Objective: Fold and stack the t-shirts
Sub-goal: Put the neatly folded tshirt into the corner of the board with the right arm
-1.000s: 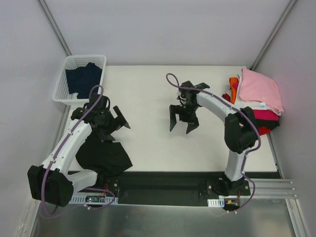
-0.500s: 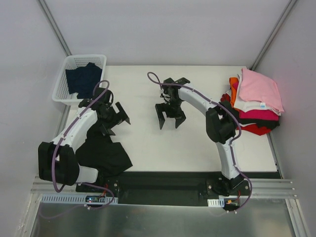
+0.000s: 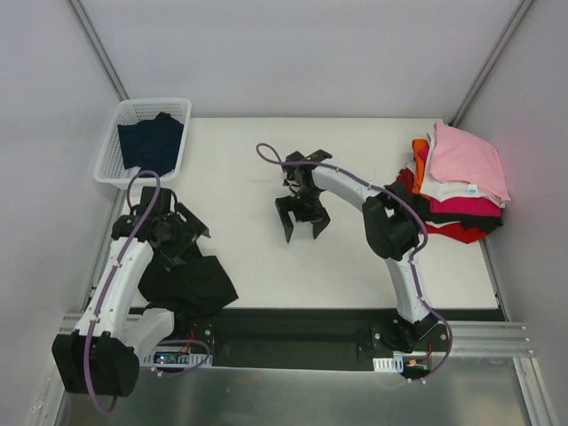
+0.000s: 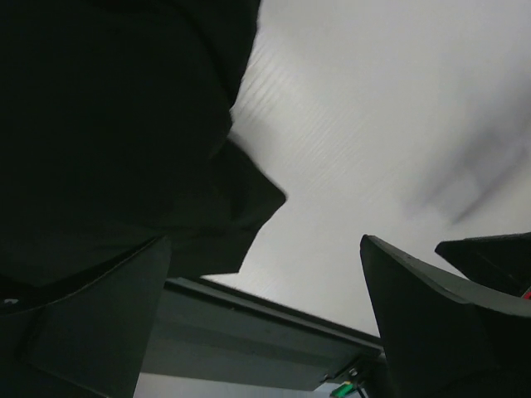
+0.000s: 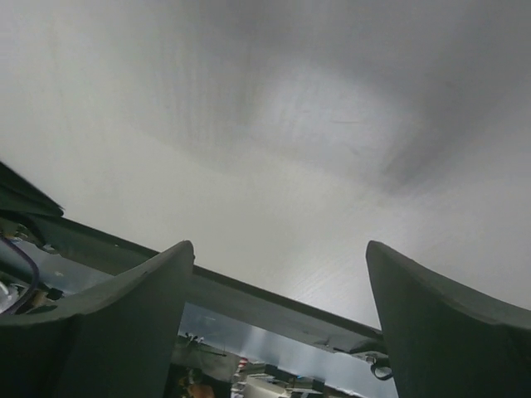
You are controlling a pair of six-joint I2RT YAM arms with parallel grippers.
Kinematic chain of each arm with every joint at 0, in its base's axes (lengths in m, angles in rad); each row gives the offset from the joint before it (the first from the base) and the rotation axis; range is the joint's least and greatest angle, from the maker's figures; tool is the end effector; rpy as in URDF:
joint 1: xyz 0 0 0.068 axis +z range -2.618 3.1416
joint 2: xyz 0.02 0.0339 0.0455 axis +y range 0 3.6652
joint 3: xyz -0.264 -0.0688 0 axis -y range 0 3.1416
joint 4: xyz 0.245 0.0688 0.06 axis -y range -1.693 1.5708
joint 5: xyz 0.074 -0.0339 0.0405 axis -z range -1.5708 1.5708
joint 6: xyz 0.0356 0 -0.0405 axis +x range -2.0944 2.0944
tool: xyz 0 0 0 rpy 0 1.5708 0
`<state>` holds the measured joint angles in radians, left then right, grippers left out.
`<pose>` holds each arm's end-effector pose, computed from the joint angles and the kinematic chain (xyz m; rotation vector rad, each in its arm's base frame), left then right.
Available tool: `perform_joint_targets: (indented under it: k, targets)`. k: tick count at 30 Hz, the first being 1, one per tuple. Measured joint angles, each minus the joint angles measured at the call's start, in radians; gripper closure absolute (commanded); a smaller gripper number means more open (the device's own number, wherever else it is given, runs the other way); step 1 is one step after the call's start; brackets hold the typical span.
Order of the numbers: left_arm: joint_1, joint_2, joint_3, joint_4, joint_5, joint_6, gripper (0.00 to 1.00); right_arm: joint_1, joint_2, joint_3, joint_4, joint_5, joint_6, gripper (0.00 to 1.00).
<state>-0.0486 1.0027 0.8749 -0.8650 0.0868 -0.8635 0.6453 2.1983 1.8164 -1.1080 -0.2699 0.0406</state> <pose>0.1880 -0.0122 0.2726 -1.0089 2.4231 -0.4460 0.3406 0.2683 0.1836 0.9381 -2.9503 -0.4380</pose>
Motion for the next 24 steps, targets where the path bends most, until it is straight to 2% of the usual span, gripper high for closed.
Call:
perform_joint_targets:
  k: [3,7,18,24]
  targets:
    - [0.0,-0.111,-0.081,-0.066,-0.002,-0.012,0.01,0.086,0.0,-0.012,0.053,-0.006,0.02,0.14]
    - [0.0,-0.254,-0.089,-0.165,0.006,-0.008,0.01,0.182,0.001,-0.046,0.127,-0.043,0.063,0.16]
    - [0.0,-0.345,-0.012,-0.352,0.024,0.002,0.01,0.23,0.04,-0.042,0.344,-0.11,0.18,0.16]
    - [0.0,-0.4,-0.016,-0.393,0.024,0.006,0.01,0.278,0.089,-0.015,0.525,-0.23,0.284,0.17]
